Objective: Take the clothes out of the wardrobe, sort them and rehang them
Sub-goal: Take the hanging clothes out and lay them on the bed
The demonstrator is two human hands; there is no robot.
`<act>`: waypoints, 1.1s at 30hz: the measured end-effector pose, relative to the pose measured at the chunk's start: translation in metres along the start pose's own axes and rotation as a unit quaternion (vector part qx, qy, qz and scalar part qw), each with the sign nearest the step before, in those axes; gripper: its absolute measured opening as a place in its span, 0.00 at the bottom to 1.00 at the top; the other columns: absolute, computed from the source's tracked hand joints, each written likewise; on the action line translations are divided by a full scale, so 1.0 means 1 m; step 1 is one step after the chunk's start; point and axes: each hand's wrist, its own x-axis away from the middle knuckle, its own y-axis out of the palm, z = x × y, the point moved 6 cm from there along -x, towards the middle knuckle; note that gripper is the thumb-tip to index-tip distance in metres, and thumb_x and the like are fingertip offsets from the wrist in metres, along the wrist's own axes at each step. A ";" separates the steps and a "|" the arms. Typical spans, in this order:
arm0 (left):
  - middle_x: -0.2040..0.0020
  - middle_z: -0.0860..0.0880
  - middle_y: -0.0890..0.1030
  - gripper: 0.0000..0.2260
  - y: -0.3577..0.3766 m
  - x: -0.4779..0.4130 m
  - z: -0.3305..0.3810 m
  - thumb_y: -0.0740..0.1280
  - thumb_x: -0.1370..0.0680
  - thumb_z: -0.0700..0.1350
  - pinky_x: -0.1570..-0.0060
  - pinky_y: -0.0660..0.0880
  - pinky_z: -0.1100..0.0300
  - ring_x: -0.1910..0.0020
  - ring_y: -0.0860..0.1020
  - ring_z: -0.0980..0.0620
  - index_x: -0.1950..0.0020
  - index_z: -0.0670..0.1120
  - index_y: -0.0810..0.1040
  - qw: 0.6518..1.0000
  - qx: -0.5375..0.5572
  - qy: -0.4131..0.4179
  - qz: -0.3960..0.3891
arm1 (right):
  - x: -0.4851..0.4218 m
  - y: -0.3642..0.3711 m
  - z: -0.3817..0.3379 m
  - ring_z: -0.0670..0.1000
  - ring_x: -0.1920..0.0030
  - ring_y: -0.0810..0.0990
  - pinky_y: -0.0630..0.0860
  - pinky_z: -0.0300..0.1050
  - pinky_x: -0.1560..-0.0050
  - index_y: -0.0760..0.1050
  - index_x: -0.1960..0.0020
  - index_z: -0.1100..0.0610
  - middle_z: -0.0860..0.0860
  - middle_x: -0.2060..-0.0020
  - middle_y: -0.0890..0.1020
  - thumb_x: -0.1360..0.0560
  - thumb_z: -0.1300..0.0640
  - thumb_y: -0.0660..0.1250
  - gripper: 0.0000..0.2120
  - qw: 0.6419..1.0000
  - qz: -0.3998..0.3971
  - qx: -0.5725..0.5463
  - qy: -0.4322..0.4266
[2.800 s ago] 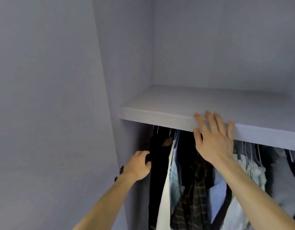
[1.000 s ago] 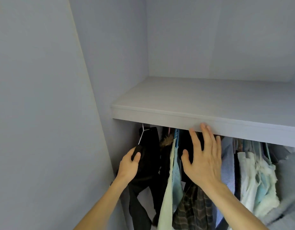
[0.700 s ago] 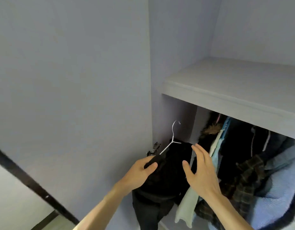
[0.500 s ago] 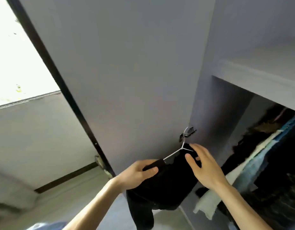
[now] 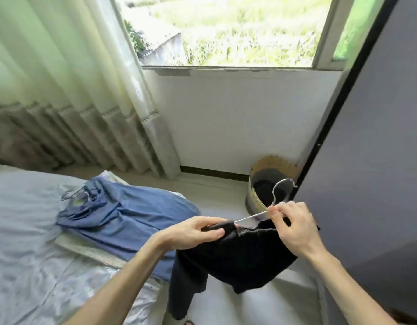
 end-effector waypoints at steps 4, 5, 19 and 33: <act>0.33 0.58 0.78 0.18 -0.043 0.050 -0.045 0.64 0.18 0.54 0.28 0.66 0.56 0.33 0.74 0.59 0.27 0.57 0.73 0.998 0.053 -0.031 0.021 | -0.031 0.048 -0.072 0.44 0.54 0.67 0.62 0.48 0.52 0.78 0.60 0.48 0.39 0.63 0.73 0.23 0.33 0.53 0.24 0.998 0.007 0.008 -0.065; 0.34 0.57 0.79 0.18 -0.053 0.062 -0.054 0.65 0.18 0.54 0.30 0.68 0.58 0.34 0.75 0.60 0.28 0.57 0.73 0.997 0.064 -0.040 0.020 | -0.037 0.059 -0.088 0.45 0.53 0.67 0.62 0.48 0.52 0.77 0.61 0.49 0.39 0.63 0.73 0.23 0.35 0.54 0.22 0.997 0.016 0.003 -0.079; 0.64 0.56 0.75 0.09 -0.137 0.069 -0.054 0.67 0.22 0.56 0.58 0.73 0.61 0.67 0.74 0.59 0.43 0.58 0.77 0.980 0.017 -0.044 0.192 | -0.086 0.137 -0.210 0.46 0.53 0.72 0.68 0.48 0.48 0.76 0.59 0.51 0.42 0.62 0.77 0.25 0.39 0.63 0.16 0.976 -0.020 -0.048 -0.211; 0.77 0.57 0.70 0.23 -0.198 0.047 0.022 0.68 0.23 0.63 0.74 0.65 0.65 0.79 0.67 0.58 0.70 0.48 0.77 0.920 0.111 -0.024 0.375 | -0.201 0.168 -0.022 0.52 0.31 0.74 0.66 0.58 0.28 0.75 0.32 0.42 0.47 0.34 0.78 0.31 0.19 0.50 0.40 0.915 -0.088 -0.327 0.217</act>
